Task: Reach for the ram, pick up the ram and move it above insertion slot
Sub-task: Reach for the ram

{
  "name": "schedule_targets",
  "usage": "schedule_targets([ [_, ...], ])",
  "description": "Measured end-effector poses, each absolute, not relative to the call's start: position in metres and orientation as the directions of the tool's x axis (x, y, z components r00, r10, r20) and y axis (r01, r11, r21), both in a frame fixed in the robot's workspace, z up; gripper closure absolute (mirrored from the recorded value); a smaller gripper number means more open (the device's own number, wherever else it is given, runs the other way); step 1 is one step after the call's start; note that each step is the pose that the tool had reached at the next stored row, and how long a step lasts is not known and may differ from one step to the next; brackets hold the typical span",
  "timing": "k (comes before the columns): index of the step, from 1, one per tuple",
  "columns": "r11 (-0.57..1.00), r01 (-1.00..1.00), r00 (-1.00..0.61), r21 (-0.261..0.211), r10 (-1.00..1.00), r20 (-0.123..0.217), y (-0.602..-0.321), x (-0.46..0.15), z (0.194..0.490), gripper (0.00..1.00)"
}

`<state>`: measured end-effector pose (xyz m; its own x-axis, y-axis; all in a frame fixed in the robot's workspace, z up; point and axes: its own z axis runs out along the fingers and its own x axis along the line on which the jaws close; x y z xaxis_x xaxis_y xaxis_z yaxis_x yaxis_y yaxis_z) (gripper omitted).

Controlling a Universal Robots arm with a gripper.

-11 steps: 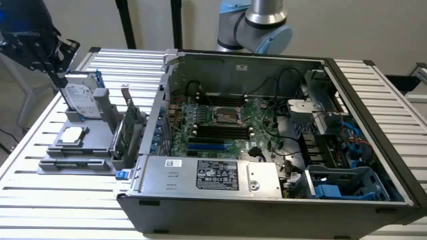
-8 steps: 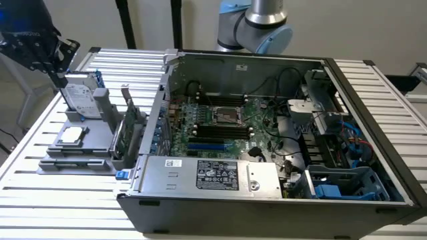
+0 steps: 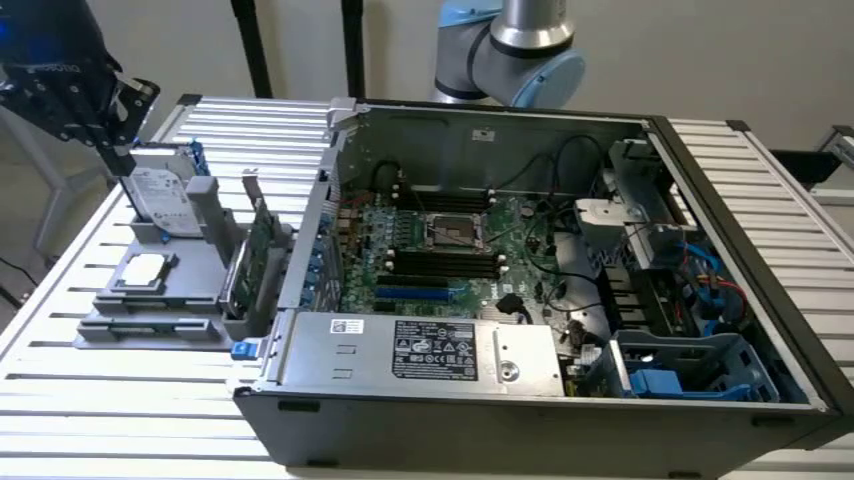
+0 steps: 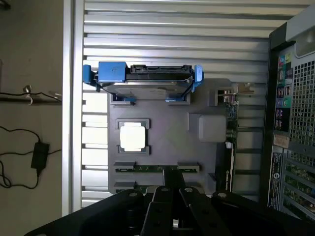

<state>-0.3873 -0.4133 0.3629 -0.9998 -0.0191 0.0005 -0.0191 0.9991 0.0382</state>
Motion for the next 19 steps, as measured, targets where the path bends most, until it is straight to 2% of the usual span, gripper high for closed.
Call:
schedule_targets([
  [6,0.999,-0.019,-1.000,0.038,-0.019,0.001,-0.418,-0.387,0.363,0.89],
  [19,0.999,-0.019,-1.000,0.038,-0.019,0.000,-0.476,-0.387,0.361,0.89],
])
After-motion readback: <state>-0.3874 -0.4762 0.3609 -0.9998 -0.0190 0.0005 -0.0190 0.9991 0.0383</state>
